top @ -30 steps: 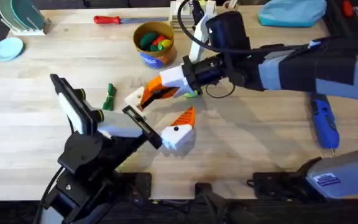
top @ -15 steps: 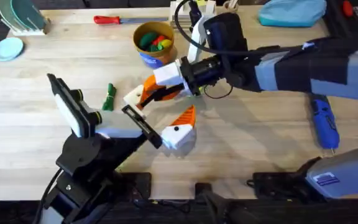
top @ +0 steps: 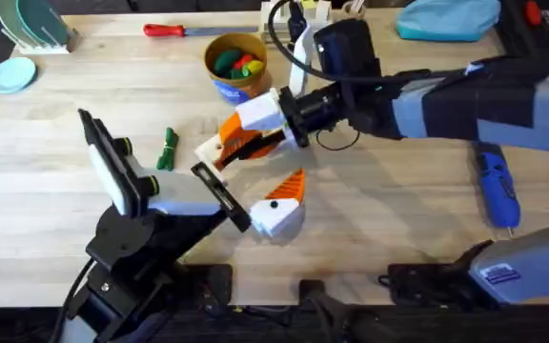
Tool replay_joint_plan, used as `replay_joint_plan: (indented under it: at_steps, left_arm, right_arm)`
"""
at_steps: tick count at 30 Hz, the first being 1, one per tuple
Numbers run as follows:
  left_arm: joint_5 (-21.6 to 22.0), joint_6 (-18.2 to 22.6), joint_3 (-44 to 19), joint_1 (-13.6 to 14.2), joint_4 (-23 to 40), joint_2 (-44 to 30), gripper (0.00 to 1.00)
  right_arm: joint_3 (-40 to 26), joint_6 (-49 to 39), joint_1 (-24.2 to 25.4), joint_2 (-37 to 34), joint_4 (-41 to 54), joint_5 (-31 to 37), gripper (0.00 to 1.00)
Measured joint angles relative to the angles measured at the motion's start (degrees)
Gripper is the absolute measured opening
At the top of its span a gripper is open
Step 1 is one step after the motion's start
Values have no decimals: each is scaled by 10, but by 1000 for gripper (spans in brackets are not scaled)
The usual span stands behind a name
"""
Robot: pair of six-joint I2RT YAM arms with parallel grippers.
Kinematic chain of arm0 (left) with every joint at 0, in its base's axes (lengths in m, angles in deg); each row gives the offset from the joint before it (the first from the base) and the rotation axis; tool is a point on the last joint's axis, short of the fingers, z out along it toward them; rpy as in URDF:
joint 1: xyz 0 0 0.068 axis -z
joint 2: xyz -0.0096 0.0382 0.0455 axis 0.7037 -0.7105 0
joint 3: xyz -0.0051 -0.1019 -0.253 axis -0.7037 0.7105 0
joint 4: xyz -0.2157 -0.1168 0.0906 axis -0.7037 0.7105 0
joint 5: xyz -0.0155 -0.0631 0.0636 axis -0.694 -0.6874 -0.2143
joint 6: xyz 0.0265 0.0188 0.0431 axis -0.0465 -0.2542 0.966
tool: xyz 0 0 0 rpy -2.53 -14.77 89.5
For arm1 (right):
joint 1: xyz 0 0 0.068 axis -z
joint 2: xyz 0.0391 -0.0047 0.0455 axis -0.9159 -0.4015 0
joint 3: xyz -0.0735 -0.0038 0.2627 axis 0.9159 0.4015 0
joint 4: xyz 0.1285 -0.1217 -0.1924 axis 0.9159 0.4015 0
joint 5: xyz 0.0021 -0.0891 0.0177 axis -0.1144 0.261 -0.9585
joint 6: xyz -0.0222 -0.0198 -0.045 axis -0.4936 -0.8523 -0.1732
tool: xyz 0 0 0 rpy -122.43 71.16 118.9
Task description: Pick up the gripper from the table and insert it into the empty holder that is missing its gripper. Then pick up a screw, insert it into the mounting hole, and use the screwdriver to tighten it. Finally, clean up the table by picking up the vegetable and placing it into the bucket.
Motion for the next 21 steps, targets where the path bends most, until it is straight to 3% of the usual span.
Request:
replay_joint_plan:
  at_steps: [2,6,13,18,21]
  left_arm:
    - [-3,0,0,0,0,0,991]
    - [-7,0,0,0,0,0,991]
    - [-8,0,0,0,0,0,991]
    - [-8,0,0,0,0,0,991]
    - [-8,0,0,0,0,0,991]
  right_arm:
    - [0,0,6,0,0,0,748]
    - [0,-9,23,0,0,4,978]
    - [-30,-66,86,0,25,35,993]
    - [-129,-175,109,0,220,106,993]
    - [-183,-263,109,0,384,202,994]
